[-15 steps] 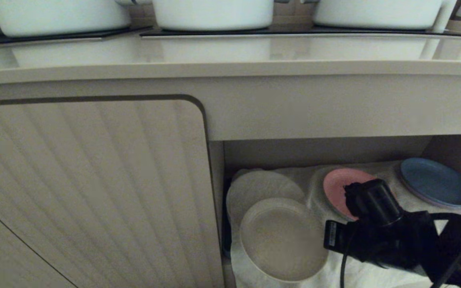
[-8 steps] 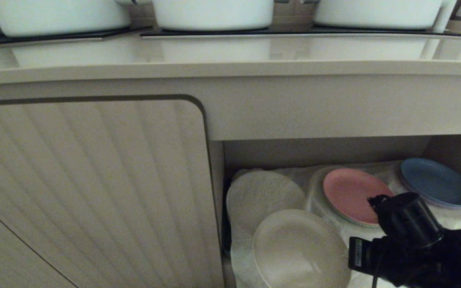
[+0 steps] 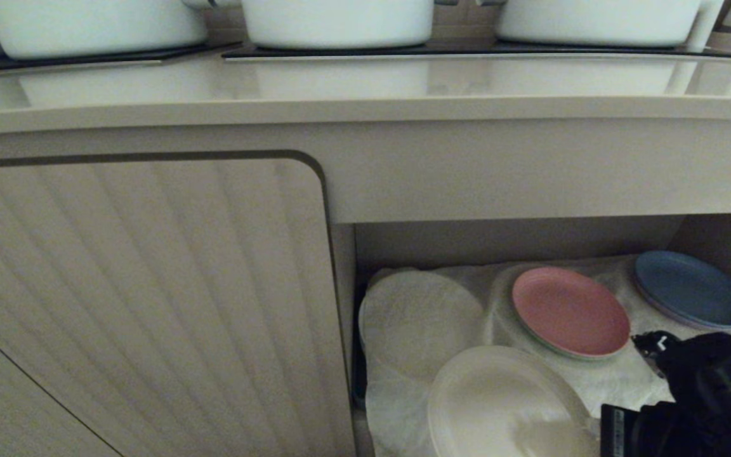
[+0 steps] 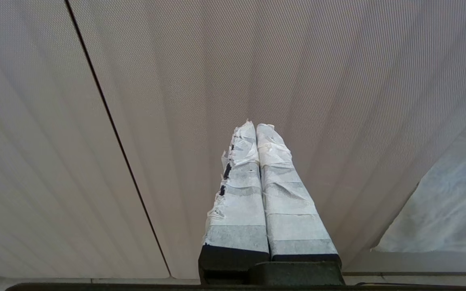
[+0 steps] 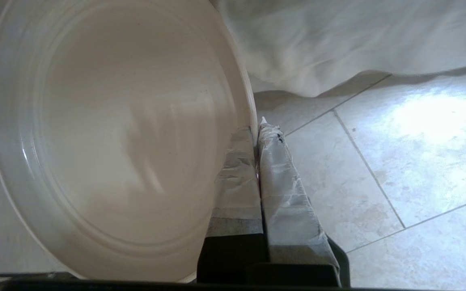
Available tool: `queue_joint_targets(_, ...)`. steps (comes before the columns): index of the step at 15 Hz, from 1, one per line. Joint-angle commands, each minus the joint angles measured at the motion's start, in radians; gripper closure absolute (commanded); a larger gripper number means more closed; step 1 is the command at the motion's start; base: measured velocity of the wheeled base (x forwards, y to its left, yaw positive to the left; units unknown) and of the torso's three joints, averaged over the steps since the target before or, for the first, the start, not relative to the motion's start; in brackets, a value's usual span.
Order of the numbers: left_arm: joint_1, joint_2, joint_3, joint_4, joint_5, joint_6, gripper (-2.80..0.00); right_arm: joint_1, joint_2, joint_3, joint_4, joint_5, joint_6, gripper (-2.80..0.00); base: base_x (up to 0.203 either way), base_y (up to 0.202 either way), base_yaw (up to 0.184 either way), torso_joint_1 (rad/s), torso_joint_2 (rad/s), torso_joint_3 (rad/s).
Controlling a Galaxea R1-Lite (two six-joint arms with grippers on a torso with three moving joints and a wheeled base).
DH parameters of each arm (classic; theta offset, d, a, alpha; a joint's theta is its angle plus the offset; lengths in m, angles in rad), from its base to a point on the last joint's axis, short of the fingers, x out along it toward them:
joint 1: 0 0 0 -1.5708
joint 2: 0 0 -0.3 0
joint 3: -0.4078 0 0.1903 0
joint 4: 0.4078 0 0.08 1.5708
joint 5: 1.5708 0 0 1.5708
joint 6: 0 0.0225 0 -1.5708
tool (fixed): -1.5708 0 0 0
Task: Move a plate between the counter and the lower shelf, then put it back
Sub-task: Put the plate
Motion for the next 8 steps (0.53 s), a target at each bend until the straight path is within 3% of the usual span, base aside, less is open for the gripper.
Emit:
queue_joint_targets(1, 0.000, 0.000, 0.000, 0.000, 0.000, -0.001, 0.00, -0.026, -0.065, 0.014, 0.002, -0.002, 0.003, 0.00, 0.000, 0.000, 0.000, 0.000, 0.00, 0.000)
queue_joint_targets(8, 0.000, 0.000, 0.000, 0.000, 0.000, -0.001, 0.00, -0.066, -0.173, 0.125, 0.048, -0.015, 0.002, 0.00, 0.000, 0.000, 0.000, 0.000, 0.00, 0.000)
